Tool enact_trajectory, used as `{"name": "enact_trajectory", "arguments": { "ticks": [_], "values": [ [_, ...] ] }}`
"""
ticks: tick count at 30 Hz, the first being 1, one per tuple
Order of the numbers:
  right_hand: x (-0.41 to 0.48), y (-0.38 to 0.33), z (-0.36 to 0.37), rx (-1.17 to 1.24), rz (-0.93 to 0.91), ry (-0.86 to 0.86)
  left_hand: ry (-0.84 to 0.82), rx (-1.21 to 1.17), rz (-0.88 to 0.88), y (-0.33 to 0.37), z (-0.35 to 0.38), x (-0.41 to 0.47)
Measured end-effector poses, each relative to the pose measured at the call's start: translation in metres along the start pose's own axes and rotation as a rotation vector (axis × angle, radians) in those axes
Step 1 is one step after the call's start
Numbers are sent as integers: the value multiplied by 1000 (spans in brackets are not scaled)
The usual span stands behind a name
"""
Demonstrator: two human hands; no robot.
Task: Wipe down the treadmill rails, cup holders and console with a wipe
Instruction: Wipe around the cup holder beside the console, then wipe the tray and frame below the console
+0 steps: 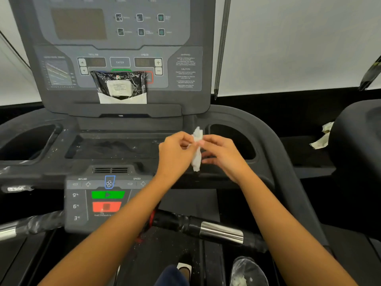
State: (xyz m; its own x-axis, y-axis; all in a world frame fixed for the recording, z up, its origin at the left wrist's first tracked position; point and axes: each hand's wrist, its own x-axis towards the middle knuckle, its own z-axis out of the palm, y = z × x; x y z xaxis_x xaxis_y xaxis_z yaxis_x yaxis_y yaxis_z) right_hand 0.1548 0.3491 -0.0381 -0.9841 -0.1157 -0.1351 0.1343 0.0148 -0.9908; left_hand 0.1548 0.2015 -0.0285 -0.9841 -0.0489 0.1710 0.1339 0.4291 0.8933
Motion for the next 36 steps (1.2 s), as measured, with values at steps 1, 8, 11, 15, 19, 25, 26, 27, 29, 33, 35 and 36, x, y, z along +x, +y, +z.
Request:
{"name": "enact_trajectory", "arguments": {
  "ticks": [1,8,11,15,19,25,26,27,29,33,35,36],
  "values": [
    [2,-2,4,35,30,-1,-17,-37,-60,-1,-3,4],
    [13,-11,0,121,82,216,17,-297,-350,-10,-31,31],
    [28,-5,11,-170,81,362,-47,-107,-368,-22,-32,43],
    [31,12,43,-739,-70,367,-104,191,-397,-36,-36,55],
    [34,42,82,-1163,-46,139,-85,287,-311,-49,-42,56],
    [112,23,55,-1185,31,44,-130,339,-276,-50,-41,59],
    [112,21,53,-1179,32,23,-146,360,-266,-50,-42,58],
    [104,21,53,-1176,26,22,-164,386,-257,-50,-43,58],
    [69,26,62,-1169,7,68,-190,451,-234,-52,-47,56],
    [13,41,85,-1138,43,143,-224,534,-203,-55,-48,49],
    [34,40,85,-1147,54,176,-242,567,-187,-50,-44,49],
    [52,39,83,-1146,56,195,-257,586,-178,-46,-41,49]
  ]
}}
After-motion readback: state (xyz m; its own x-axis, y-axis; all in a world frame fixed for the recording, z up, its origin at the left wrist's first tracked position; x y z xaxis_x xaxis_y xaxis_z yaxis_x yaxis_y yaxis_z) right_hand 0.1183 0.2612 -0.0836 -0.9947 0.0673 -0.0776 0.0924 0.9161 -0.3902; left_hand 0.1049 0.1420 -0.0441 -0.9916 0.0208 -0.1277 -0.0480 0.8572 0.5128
